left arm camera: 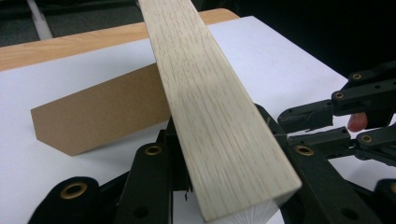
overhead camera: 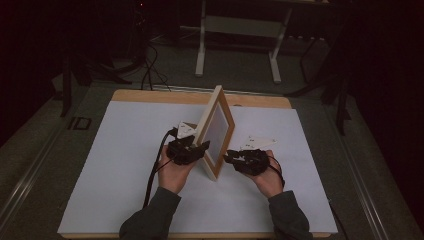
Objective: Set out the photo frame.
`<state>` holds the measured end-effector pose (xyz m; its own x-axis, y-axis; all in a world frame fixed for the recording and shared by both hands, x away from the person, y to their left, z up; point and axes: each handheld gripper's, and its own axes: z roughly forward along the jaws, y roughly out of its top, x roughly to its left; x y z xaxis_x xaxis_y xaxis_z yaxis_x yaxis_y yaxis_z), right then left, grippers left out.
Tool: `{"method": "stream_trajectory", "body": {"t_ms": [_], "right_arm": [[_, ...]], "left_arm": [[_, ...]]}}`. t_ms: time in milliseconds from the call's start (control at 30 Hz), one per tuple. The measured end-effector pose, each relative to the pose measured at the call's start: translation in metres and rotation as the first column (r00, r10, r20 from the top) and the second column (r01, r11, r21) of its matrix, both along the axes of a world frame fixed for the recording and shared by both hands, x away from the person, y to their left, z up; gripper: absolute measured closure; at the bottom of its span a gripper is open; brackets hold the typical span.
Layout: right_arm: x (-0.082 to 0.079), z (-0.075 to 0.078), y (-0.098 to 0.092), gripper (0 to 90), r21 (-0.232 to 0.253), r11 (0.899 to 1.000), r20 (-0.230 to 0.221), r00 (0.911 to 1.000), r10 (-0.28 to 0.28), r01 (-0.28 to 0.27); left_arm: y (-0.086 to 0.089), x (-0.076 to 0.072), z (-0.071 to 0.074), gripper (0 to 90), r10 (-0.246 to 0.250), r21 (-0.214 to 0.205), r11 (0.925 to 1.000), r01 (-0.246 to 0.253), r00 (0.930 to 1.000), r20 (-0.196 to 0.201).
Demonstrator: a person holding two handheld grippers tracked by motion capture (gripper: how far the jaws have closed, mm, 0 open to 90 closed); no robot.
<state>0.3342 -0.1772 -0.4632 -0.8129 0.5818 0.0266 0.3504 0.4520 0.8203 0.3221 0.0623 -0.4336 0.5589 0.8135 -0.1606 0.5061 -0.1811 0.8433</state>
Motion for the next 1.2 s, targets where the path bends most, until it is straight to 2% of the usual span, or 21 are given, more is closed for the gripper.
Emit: {"method": "stream_trajectory", "body": {"t_ms": [267, 367, 567, 633, 700, 767, 867, 1100, 1200], "right_arm": [[0.000, 0.000, 0.000, 71.8, 0.001, 1.000, 0.000, 1.0000, -0.001, 0.001], [0.000, 0.001, -0.001, 71.8, 0.003, 1.000, 0.002, 1.0000, -0.003, 0.003], [0.000, 0.001, -0.001, 71.8, 0.005, 1.000, 0.003, 1.0000, -0.006, 0.006], [0.000, 0.001, -0.002, 71.8, 0.008, 1.000, 0.003, 1.0000, -0.006, 0.006], [0.000, 0.002, -0.002, 71.8, 0.008, 1.000, 0.005, 1.0000, -0.006, 0.006], [0.000, 0.002, -0.003, 71.8, 0.007, 1.000, 0.007, 1.0000, -0.007, 0.007], [0.001, 0.002, -0.004, 71.8, 0.009, 1.000, 0.005, 0.9999, -0.009, 0.009], [0.001, 0.002, -0.004, 71.7, 0.006, 1.000, 0.005, 0.9999, -0.011, 0.011], [0.001, 0.001, -0.004, 71.7, 0.007, 1.000, 0.004, 0.9999, -0.013, 0.013]], "left_arm": [[0.004, 0.001, -0.002, 68.7, 0.018, -0.033, 0.9993, -0.018, 0.9998, 0.003], [0.003, 0.001, -0.002, 69.1, 0.033, -0.030, 0.9990, -0.032, 0.9994, 0.009], [-0.001, -0.001, -0.004, 69.7, 0.102, 0.005, 0.9948, -0.102, 0.9935, 0.051], [-0.001, -0.002, -0.005, 70.3, 0.130, 0.001, 0.9915, -0.130, 0.9896, 0.062], [0.000, -0.001, -0.006, 71.0, 0.139, -0.013, 0.9903, -0.138, 0.9886, 0.059], [0.002, 0.000, -0.005, 71.3, 0.134, -0.020, 0.9909, -0.133, 0.9898, 0.049], [0.008, 0.003, -0.005, 72.2, 0.108, -0.075, 0.9915, -0.107, 0.9941, 0.011], [0.016, 0.007, -0.004, 73.0, 0.055, -0.100, 0.9934, -0.057, 0.9983, -0.016], [0.018, 0.008, -0.003, 73.0, 0.040, -0.098, 0.9942, -0.043, 0.9988, -0.028]]}}
